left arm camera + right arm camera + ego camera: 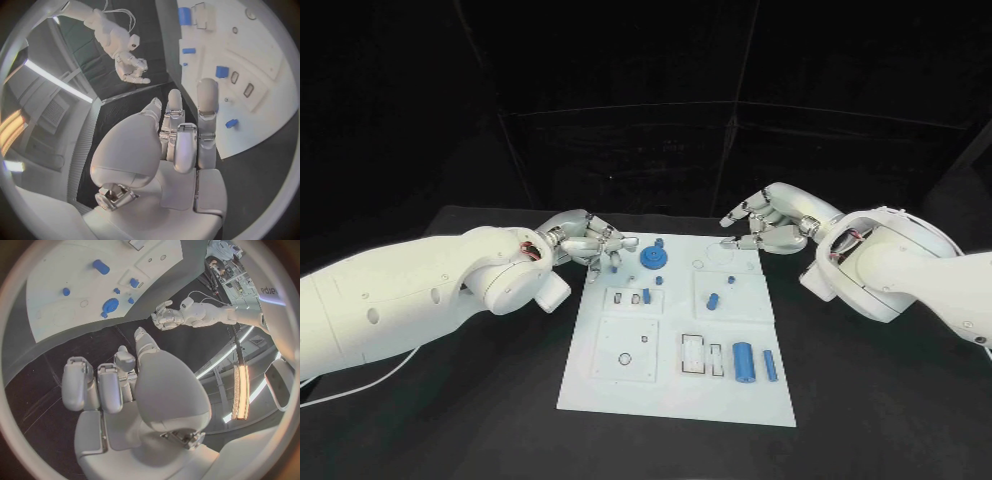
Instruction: Assemble the parts on the task board
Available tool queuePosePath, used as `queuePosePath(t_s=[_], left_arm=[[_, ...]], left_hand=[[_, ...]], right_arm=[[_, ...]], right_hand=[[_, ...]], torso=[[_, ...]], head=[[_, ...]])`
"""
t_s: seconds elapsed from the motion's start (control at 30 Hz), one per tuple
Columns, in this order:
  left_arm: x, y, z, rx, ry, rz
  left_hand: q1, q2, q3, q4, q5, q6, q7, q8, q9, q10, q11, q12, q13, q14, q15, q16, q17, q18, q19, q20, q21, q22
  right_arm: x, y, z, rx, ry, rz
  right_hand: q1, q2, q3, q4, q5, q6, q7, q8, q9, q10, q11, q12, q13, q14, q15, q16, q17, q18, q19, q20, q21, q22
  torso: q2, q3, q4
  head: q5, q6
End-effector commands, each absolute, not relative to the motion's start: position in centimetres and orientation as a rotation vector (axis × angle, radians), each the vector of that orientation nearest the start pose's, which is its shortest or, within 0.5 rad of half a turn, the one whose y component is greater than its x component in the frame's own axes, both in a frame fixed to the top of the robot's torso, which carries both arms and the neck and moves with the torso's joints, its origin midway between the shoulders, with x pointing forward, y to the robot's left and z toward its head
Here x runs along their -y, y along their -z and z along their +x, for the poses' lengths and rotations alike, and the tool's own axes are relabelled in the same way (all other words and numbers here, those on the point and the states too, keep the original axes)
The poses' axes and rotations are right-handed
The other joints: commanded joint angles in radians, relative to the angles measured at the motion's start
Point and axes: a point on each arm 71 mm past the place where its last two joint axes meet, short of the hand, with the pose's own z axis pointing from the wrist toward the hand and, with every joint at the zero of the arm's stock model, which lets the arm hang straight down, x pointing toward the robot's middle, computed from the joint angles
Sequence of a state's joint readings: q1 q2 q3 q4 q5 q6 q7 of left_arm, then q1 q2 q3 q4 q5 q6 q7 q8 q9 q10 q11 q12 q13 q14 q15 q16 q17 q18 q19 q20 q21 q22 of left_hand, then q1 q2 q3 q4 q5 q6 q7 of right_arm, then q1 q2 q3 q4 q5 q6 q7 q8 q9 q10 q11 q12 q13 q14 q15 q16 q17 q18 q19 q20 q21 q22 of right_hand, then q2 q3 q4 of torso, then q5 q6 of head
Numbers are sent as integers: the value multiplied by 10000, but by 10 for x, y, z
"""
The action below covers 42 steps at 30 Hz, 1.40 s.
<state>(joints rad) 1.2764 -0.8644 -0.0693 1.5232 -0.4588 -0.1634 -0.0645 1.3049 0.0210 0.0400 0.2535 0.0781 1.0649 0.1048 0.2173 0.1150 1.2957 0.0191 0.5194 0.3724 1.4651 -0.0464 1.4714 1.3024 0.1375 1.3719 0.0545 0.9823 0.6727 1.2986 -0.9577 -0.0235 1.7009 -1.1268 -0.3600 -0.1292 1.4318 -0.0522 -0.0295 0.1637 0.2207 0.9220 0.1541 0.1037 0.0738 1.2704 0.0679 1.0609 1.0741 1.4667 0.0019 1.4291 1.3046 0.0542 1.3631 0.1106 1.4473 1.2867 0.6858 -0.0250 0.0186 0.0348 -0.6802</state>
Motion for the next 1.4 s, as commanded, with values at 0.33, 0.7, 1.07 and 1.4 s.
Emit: queuePosePath(t_s=[0.33, 0.7, 1.07, 1.4], left_arm=[[-185, 185, 508, -22507, 4751, -2232], [-157, 189, 524, -23003, 3627, -1610], [-137, 193, 531, -23391, 3286, -1131], [-128, 196, 534, -23611, 3133, -874]], left_hand=[[-1342, 176, -1752, 345, -47, -191, -453, 2199, 1762, 168, -345, 5800, 5722, 1036, -283, 948, 2593, -507, 330, -211, 3304, 4283], [-1666, 66, -2365, 389, -203, -716, -526, 3147, 2838, 222, -382, 6538, 6475, 1057, -331, 994, 2684, -585, 376, -231, 3678, 4857], [-1545, 153, -2392, 361, -195, -857, -540, 3350, 3116, 255, -393, 6679, 6624, 1057, -339, 994, 2684, -612, 415, -236, 3791, 5047], [-1525, 199, -2402, 368, -195, -904, -539, 3395, 3189, 235, -392, 6677, 6613, 1057, -339, 994, 2684, -613, 411, -237, 3802, 5065]], right_arm=[[212, 124, 480, -16914, -7957, 1734], [211, 125, 484, -16940, -7687, 1814], [208, 126, 487, -17048, -7639, 1804], [206, 126, 488, -17034, -7672, 1782]], right_hand=[[-63, -78, -465, 141, -107, 26, 5, 39, -19, 96, -16, 109, 47, 405, -89, -239, -256, 138, -161, -44, -157, -214], [-89, -59, -610, 228, -34, 38, -2, 67, -19, 130, -22, 163, 89, 406, -94, -269, -280, 144, -175, -49, -184, -249], [-78, -17, -795, 354, 218, 4, 1, 83, -29, 89, -21, 138, 60, 408, -96, -309, -312, 157, -208, -54, -232, -315], [-90, 1, -871, 420, 294, -1, 2, 94, -29, 72, -18, 129, 49, 404, -94, -337, -346, 163, -227, -54, -254, -348]], torso=[[-248, 145, -37], [-232, 135, -34], [-227, 114, -28], [-229, 119, -22]], head=[[116, -116], [81, -215], [85, -280], [98, -294]])
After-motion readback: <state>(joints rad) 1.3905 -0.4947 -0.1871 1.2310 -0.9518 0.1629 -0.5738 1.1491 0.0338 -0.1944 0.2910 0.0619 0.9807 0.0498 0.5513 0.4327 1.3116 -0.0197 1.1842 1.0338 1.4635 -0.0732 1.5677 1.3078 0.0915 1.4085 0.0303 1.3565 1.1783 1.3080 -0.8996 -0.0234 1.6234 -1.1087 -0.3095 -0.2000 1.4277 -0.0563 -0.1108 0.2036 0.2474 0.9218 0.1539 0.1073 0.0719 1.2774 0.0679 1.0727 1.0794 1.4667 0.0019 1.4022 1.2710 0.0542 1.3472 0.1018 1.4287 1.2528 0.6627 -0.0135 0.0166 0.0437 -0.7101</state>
